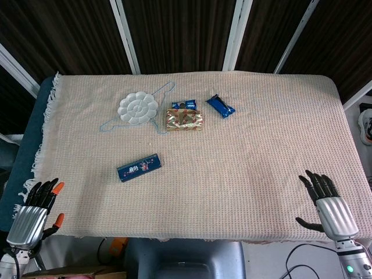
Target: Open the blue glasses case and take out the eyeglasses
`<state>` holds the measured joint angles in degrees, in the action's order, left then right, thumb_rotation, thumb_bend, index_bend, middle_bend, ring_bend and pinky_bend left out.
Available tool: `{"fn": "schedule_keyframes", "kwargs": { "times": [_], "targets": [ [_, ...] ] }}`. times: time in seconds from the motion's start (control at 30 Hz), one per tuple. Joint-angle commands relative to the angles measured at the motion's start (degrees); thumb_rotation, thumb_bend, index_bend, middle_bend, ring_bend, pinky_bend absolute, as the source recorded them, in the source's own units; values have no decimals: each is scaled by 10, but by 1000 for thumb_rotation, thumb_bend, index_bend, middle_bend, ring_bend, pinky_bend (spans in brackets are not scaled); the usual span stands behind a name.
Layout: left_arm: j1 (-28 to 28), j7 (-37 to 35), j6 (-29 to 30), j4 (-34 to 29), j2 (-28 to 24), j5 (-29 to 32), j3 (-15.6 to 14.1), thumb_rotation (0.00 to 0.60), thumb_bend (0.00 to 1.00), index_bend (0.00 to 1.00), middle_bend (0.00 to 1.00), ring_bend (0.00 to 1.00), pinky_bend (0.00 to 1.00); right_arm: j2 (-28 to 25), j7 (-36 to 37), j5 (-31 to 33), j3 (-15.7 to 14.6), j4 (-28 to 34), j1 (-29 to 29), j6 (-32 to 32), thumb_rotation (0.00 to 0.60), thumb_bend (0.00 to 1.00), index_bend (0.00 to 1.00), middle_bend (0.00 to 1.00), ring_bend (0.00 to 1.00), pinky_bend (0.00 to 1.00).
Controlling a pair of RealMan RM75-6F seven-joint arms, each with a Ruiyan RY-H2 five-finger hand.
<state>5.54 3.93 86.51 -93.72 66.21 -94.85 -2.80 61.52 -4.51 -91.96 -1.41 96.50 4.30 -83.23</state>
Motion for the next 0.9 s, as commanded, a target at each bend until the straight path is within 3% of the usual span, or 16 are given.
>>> {"fn": "schedule_keyframes", "kwargs": {
  "times": [0.03,0.27,0.47,0.6,0.9],
  "targets": [
    [1,-10,1,2,3,-4,1,600,393,0,0,0,0,0,1,0,0,0,1,1,600,177,0,0,0,0],
    [25,-149,4,25,45,-27,11,600,380,0,0,0,0,-4,4,-7,-4,1,-2,-2,600,176,0,0,0,0],
    [59,-181,-19,24,110,-26,34,600,376,0,0,0,0,-6,15,-4,-1,-1,-4,-5,600,176,0,0,0,0],
    [91,-124,-75,15,148,-1,49,600,378,0,0,0,0,-8,19,-4,-1,-2,-3,-4,600,176,0,0,0,0],
    [164,44,-166,5,240,119,130,600,386,86,0,0,0,-14,34,2,3,-5,-1,-1,600,176,0,0,0,0]
  ]
}}
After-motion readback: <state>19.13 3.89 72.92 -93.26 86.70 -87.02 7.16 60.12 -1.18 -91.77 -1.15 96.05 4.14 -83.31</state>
